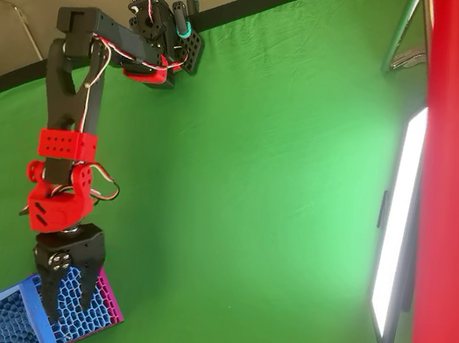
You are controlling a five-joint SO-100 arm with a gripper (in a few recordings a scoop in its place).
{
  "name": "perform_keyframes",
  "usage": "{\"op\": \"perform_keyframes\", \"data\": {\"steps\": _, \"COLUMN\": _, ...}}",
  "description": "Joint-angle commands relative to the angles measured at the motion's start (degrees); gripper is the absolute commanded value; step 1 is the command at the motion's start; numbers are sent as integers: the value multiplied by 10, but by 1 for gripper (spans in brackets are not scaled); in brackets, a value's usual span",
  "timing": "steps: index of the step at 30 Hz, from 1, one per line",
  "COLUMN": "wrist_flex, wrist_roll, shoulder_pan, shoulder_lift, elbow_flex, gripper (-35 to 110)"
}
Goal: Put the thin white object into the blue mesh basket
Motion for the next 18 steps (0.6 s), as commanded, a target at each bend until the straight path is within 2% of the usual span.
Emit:
{"op": "perform_keyframes", "data": {"steps": 1, "wrist_flex": -17, "wrist_roll": -29, "shoulder_pan": -27, "shoulder_lift": 76, "elbow_flex": 55, "gripper": 23}}
{"op": "perform_keyframes", "data": {"steps": 10, "wrist_flex": -19, "wrist_roll": -161, "shoulder_pan": -131, "shoulder_lift": 259, "elbow_flex": 272, "gripper": 26}}
{"op": "perform_keyframes", "data": {"steps": 18, "wrist_flex": -24, "wrist_roll": -254, "shoulder_pan": -196, "shoulder_lift": 446, "elbow_flex": 468, "gripper": 23}}
